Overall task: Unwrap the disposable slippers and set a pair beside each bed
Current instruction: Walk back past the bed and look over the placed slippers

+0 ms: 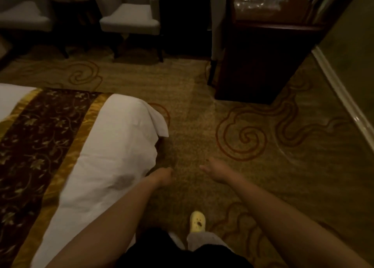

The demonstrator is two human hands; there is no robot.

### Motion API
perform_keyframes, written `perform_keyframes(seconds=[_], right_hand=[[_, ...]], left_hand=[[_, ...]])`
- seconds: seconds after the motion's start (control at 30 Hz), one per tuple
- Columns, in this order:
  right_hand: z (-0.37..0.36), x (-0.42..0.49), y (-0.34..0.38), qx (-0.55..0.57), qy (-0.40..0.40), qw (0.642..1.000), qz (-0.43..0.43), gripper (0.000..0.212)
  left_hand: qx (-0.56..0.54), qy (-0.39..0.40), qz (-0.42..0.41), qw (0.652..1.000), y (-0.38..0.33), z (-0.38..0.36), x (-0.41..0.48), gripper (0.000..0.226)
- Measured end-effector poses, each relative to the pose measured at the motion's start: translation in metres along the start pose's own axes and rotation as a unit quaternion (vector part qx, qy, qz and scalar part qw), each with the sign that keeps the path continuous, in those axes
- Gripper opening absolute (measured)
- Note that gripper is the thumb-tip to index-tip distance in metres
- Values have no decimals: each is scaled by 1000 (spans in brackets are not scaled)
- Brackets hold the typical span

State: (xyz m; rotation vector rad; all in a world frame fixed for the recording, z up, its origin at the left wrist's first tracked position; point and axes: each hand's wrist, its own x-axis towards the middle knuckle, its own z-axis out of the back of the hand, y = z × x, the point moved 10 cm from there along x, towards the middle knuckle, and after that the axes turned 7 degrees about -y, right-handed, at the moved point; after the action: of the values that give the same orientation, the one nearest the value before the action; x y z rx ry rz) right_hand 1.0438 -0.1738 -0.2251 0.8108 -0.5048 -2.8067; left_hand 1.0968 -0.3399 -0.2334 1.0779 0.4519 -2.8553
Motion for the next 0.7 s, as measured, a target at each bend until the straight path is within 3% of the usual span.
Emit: perform_keyframes(seconds=[0.33,0.7], right_hand=[[147,196,20,6,-12,998,65,55],[280,421,39,-47,27,993,103,58]], left_hand=[[-41,-38,39,998,-22,161,146,45],[-124,-63,83,987,-36,334,332,45]])
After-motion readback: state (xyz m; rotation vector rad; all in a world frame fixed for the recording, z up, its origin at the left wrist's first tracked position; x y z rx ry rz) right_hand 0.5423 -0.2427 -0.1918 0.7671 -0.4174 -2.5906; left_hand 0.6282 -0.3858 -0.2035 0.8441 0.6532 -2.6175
